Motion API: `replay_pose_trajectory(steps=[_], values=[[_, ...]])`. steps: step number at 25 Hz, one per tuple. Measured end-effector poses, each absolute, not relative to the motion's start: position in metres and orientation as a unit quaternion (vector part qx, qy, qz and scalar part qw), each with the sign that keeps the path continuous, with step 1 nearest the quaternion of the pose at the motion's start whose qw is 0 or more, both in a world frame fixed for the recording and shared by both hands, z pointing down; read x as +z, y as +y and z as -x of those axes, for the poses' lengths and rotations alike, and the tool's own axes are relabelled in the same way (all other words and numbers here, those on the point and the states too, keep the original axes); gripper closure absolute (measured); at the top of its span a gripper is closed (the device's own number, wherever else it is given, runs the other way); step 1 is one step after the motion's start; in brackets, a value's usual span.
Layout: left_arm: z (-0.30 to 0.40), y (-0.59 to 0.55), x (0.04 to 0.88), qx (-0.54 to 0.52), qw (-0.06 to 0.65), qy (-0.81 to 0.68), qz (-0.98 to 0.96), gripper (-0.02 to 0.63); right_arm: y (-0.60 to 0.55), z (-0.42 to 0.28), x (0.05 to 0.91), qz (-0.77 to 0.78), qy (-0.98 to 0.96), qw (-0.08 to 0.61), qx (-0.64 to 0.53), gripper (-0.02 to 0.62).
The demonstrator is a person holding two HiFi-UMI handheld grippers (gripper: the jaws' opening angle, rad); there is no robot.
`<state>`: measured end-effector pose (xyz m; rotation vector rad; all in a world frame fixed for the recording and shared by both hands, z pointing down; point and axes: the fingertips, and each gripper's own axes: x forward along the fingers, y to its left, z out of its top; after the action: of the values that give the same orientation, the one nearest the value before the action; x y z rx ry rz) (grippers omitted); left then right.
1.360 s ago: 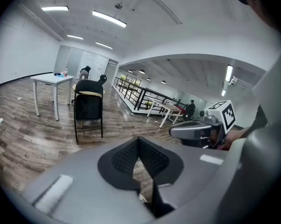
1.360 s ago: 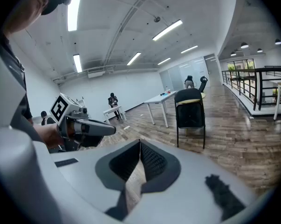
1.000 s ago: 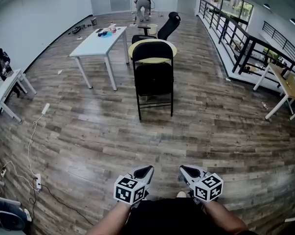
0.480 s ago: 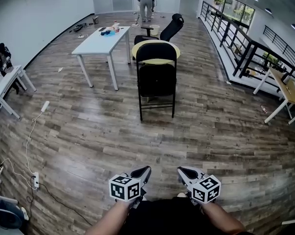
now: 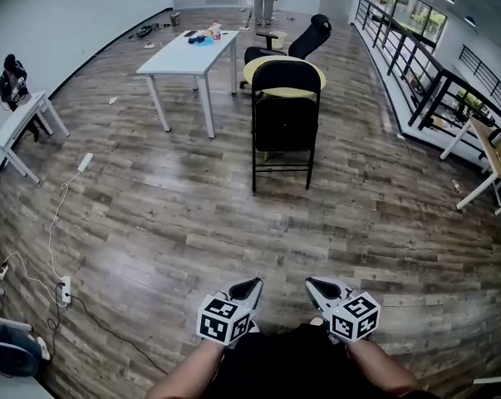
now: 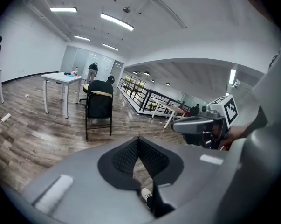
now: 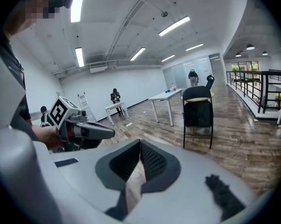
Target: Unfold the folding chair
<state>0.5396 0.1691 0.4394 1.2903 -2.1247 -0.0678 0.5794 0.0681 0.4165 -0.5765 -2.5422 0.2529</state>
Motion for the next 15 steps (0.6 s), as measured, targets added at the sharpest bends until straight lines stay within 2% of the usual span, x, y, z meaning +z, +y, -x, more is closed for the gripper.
replay_pose_trajectory(steps=[15], values=[[-0.532,0.259,0.452,-0.048,0.329,-0.833,-0.442,0.598,0.156,-0.553,0.422,0.28,-0.918,0.274,0.065,0.589]])
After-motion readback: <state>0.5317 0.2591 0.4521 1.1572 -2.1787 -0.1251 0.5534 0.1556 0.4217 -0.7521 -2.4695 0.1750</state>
